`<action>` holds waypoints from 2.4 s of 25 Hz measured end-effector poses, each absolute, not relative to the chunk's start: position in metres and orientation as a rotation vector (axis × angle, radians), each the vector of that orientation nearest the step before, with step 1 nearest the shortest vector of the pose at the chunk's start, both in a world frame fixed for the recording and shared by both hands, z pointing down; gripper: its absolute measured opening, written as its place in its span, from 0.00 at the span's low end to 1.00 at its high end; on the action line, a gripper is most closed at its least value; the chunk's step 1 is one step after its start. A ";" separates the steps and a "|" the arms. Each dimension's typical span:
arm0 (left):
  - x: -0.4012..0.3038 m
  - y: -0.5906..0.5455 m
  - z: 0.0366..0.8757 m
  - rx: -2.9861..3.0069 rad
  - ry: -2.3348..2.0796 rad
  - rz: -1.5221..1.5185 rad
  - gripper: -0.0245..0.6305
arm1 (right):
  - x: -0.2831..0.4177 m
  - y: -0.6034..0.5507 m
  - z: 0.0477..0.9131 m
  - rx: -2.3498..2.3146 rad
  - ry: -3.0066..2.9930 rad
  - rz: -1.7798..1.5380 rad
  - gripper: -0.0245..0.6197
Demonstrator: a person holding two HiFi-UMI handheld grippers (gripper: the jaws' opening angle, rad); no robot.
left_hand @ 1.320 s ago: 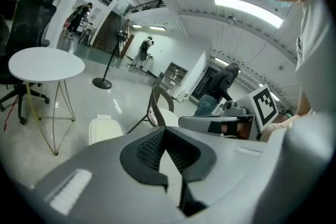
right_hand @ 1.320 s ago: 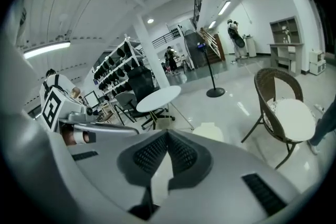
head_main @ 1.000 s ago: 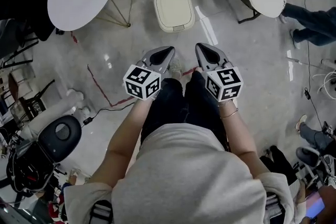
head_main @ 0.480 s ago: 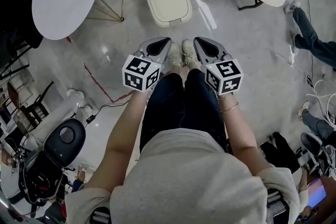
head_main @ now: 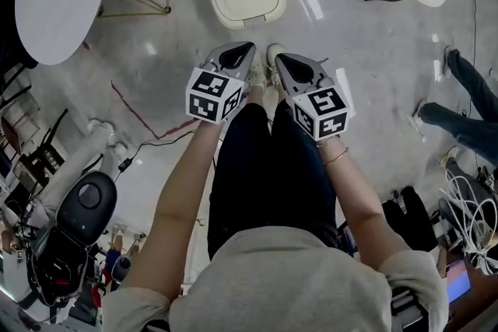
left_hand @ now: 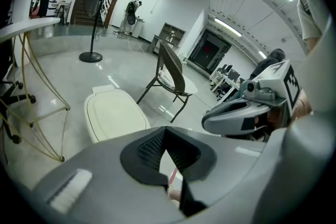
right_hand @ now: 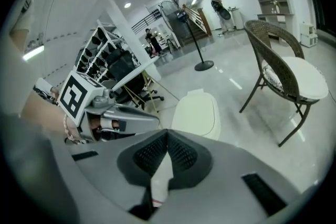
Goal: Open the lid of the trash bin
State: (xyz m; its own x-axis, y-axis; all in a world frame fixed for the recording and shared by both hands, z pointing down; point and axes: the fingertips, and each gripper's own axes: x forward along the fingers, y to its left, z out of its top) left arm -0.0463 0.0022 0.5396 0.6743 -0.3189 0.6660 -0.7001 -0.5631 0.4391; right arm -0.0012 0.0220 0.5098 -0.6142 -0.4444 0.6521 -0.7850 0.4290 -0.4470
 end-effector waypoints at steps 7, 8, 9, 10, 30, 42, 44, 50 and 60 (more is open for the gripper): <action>-0.039 0.001 0.625 2.100 -0.791 0.734 0.04 | 0.012 0.018 0.576 0.993 -2.222 1.030 0.05; -0.038 0.001 0.634 2.093 -0.797 0.747 0.04 | 0.014 0.018 0.583 0.990 -2.217 1.032 0.05; -0.038 0.000 0.643 2.086 -0.806 0.757 0.04 | 0.015 0.017 0.589 0.987 -2.214 1.036 0.05; -0.039 -0.003 0.651 2.078 -0.816 0.761 0.04 | 0.016 0.016 0.595 0.986 -2.214 1.039 0.05; -0.049 -0.028 0.721 2.084 -1.036 1.143 0.04 | 0.016 0.011 0.638 0.956 -2.211 1.080 0.05; -0.051 -0.026 0.725 2.076 -1.153 1.175 0.04 | 0.028 0.009 0.650 1.021 -2.141 1.103 0.05; -0.052 -0.026 0.724 2.078 -1.146 1.173 0.04 | 0.030 0.006 0.649 1.042 -2.135 1.097 0.05; -0.052 -0.025 0.726 2.102 -1.123 1.212 0.04 | 0.024 0.002 0.648 1.031 -2.131 1.054 0.05; -0.052 -0.025 0.727 2.078 -1.093 1.187 0.04 | 0.016 -0.008 0.657 1.035 -2.123 1.038 0.05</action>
State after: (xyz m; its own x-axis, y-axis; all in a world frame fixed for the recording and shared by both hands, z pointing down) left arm -0.0523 -0.0253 0.7269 0.2958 -0.3935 0.8705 -0.8349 -0.5493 0.0353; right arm 0.0161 -0.0080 0.6569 -0.5495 -0.3953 0.7361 -0.8237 0.4038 -0.3980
